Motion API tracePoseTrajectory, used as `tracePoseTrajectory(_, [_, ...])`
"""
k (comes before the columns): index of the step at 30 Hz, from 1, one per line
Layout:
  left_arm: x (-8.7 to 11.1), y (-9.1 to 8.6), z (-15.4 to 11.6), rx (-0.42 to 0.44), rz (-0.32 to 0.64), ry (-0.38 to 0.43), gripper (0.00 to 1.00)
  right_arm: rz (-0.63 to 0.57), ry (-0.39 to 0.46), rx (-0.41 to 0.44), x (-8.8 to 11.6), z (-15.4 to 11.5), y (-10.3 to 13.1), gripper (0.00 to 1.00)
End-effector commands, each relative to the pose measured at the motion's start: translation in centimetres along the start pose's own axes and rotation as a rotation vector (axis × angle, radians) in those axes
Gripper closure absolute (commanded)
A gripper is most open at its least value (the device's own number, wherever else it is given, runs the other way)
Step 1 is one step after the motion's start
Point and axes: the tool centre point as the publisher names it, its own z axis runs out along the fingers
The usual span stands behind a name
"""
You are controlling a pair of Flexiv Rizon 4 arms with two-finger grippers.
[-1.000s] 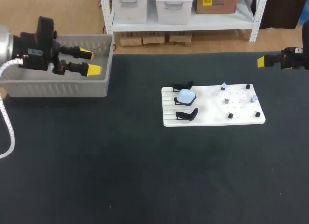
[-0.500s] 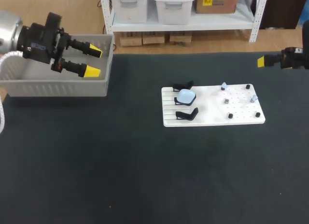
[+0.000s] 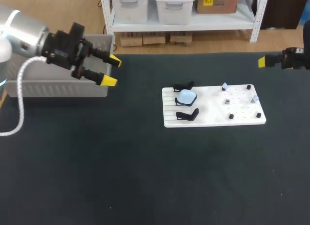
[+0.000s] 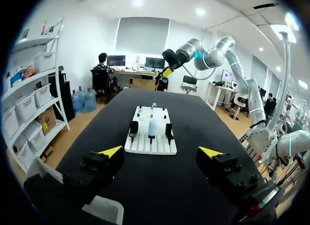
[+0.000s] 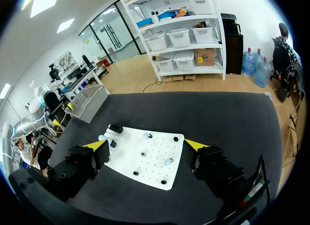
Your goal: Pick up each earbud case from the left stands, insert the matching earbuds, close the lid, and place the case in the box.
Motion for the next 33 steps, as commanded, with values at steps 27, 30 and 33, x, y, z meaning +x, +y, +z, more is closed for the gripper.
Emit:
tracePoseTrajectory(27, [-0.6, 2.4, 9.8, 0.106, 0.046, 0.029, 0.00, 0.000, 0.000, 0.000, 0.0, 0.0, 0.0, 0.00])
tracePoseTrajectory(30, [-0.4, 2.4, 10.7, 0.111, 0.040, 0.024, 0.00, 0.000, 0.000, 0.000, 0.0, 0.0, 0.0, 0.00])
tracePoseTrajectory(33, [-0.1, 2.3, 11.6, 0.118, 0.035, 0.023, 0.00, 0.000, 0.000, 0.000, 0.0, 0.0, 0.0, 0.00])
